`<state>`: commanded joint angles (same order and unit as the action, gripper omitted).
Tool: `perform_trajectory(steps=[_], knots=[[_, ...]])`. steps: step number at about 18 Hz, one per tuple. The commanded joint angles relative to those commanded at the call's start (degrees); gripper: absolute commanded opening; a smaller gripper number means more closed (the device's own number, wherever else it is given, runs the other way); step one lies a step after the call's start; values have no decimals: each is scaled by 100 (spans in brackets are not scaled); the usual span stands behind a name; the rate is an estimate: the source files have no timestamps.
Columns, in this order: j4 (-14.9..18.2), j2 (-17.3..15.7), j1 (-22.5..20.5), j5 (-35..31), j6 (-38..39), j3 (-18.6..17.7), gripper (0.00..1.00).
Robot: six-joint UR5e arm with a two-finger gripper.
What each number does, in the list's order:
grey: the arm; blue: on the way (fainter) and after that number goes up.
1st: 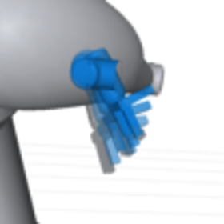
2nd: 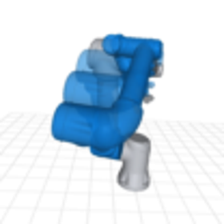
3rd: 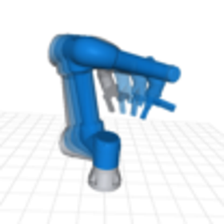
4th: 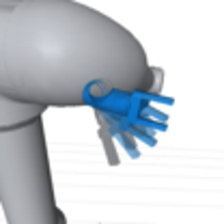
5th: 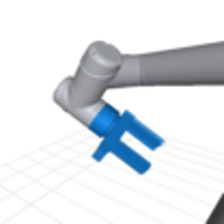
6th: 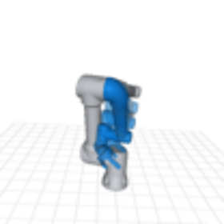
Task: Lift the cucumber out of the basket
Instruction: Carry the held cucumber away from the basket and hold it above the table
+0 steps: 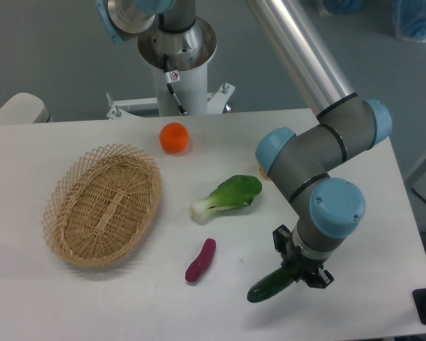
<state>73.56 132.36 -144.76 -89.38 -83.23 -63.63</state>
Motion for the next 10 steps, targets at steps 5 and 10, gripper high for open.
perform_trajectory(steps=[5,10], knots=[[-35,0,0,0,-158,-17,15],[-53,0,0,0,-194,-26,15]])
